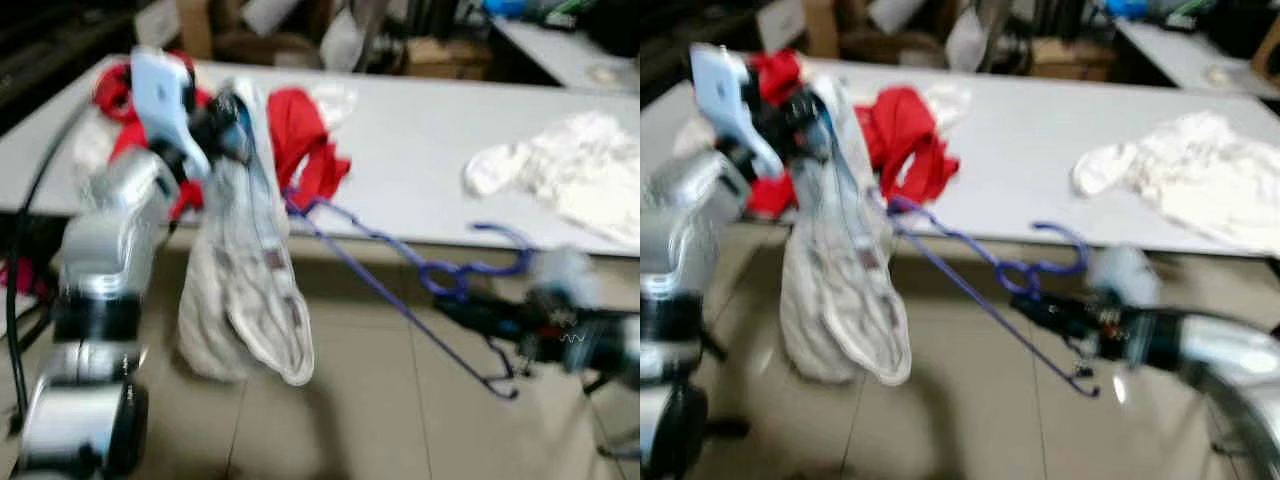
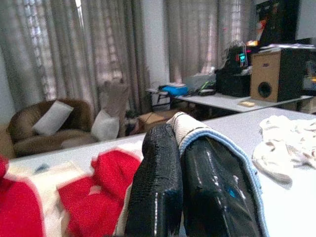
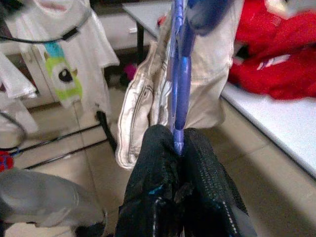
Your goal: Hang hanger
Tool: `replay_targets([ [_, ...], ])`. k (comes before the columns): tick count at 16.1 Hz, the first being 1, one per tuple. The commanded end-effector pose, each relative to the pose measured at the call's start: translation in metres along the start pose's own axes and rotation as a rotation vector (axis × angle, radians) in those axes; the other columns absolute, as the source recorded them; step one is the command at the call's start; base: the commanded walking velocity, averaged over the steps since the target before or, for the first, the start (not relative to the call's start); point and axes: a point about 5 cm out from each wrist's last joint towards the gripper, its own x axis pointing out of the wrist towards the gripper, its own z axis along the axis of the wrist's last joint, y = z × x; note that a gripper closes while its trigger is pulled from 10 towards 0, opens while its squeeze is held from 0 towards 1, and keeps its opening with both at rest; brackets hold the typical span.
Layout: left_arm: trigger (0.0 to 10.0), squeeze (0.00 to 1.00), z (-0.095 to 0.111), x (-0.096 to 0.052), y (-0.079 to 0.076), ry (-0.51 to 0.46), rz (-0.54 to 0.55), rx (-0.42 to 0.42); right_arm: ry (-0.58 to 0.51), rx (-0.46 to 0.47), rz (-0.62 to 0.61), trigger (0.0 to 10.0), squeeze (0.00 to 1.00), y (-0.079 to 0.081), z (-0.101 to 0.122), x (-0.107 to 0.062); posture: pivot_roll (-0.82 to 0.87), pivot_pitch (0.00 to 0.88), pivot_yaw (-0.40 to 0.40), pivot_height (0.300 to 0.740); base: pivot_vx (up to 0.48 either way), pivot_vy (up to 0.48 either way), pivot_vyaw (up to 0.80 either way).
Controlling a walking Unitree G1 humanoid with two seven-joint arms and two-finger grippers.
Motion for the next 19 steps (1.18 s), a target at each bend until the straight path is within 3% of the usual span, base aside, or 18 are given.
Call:
replay_targets([
  [1,10.0,0.00,0.018,0.013,-0.014,-0.074,-0.083,0.044,-0.019,-0.007,0.018,10.0,0.00,0.000,0.008,-0.006,-0.05,0.000,-0.006,0.740,0.405,0.000,0.00],
  [3,10.0,0.00,0.044,0.033,-0.001,-0.118,-0.072,0.098,-0.081,-0.002,0.097,10.0,0.00,0.003,0.023,-0.016,-0.04,0.000,-0.004,0.740,0.394,0.000,0.00],
  [4,10.0,0.00,0.046,0.035,0.000,-0.120,-0.070,0.108,-0.089,-0.001,0.105,10.0,0.00,0.004,0.025,-0.017,-0.04,0.000,-0.004,0.740,0.386,0.000,0.00],
  [5,10.0,0.00,0.061,0.044,0.000,-0.158,-0.092,0.094,-0.083,-0.006,0.143,10.0,0.00,0.007,0.026,-0.016,-0.05,0.000,-0.001,0.740,0.386,0.000,0.00],
  [7,10.0,0.00,0.089,0.059,-0.011,-0.243,-0.189,0.061,0.007,-0.017,0.146,10.0,0.00,0.010,0.017,-0.005,-0.05,0.000,-0.001,0.740,0.382,0.000,0.00],
  [9,10.0,0.00,0.105,0.060,-0.028,-0.303,-0.311,0.040,0.084,-0.035,0.088,10.0,0.00,0.004,0.004,0.004,-0.05,0.000,0.016,0.740,0.368,0.000,0.00],
  [12,10.0,0.00,0.113,0.054,-0.039,-0.352,-0.416,-0.019,0.074,-0.074,-0.043,10.0,0.00,-0.014,0.005,0.014,-0.05,0.000,0.010,0.740,0.356,0.000,0.00],
  [13,10.0,0.00,0.114,0.048,-0.047,-0.360,-0.480,-0.026,0.053,-0.111,-0.115,10.0,0.00,-0.027,0.010,0.022,-0.05,0.000,0.005,0.740,0.356,0.000,0.00],
  [16,10.0,0.00,0.120,0.044,-0.051,-0.385,-0.525,-0.020,0.026,-0.211,-0.290,10.0,0.00,-0.061,0.029,0.031,-0.04,0.000,-0.006,0.740,0.352,0.000,0.00],
  [18,10.0,0.00,0.136,0.042,-0.049,-0.448,-0.519,-0.055,-0.003,-0.295,-0.599,10.0,0.00,-0.108,0.063,0.025,-0.04,0.000,-0.012,0.740,0.352,0.000,0.00],
  [19,10.0,0.00,0.140,0.041,-0.048,-0.460,-0.517,-0.059,-0.031,-0.317,-0.667,10.0,0.00,-0.117,0.073,0.021,-0.04,0.000,-0.012,0.740,0.352,0.000,0.00],
])
